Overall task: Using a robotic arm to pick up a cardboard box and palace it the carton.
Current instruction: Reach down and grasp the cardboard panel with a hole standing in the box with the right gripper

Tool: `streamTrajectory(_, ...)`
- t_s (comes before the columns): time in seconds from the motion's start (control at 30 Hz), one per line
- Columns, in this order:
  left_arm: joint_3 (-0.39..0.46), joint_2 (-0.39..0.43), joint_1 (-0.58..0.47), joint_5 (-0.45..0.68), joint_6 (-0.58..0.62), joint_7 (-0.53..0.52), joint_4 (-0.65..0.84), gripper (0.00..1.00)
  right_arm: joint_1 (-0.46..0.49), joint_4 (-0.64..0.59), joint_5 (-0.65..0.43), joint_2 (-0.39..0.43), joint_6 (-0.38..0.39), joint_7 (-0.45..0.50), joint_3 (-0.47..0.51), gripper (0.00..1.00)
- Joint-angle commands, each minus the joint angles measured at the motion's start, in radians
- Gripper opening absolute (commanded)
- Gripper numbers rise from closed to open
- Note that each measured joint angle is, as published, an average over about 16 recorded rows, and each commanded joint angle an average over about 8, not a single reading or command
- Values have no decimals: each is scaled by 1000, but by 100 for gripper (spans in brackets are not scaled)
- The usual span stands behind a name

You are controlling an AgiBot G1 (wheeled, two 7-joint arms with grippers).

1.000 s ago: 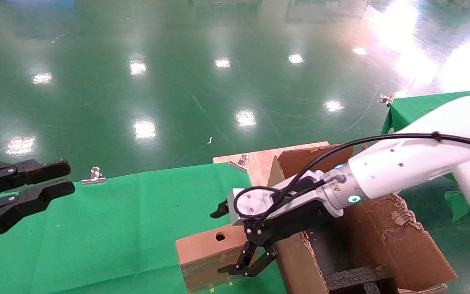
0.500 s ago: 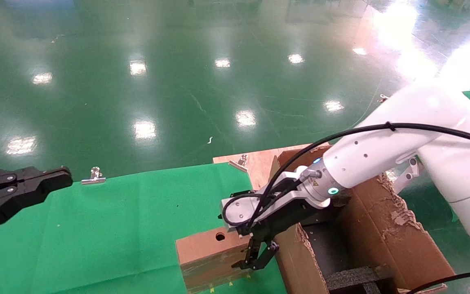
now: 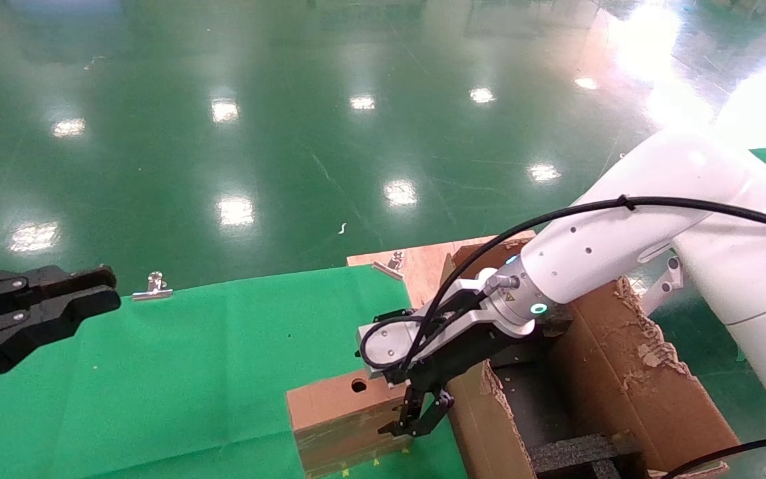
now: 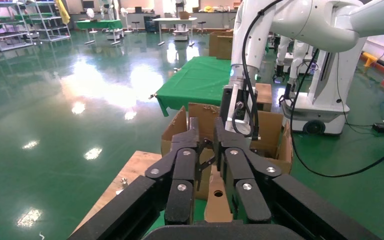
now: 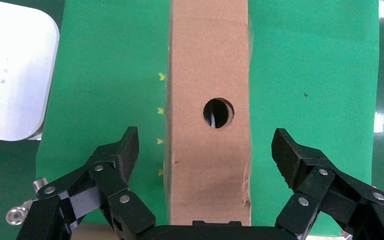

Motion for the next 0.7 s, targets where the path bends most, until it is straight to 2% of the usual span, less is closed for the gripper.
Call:
streamTrajectory(0.03, 0, 0, 0, 0, 0, 0, 0, 100, -1, 1, 1, 1, 0, 0, 1, 0)
streamTrajectory(0.7, 0, 0, 0, 0, 0, 0, 0, 100, -6, 5, 5, 5, 1, 0, 8, 0)
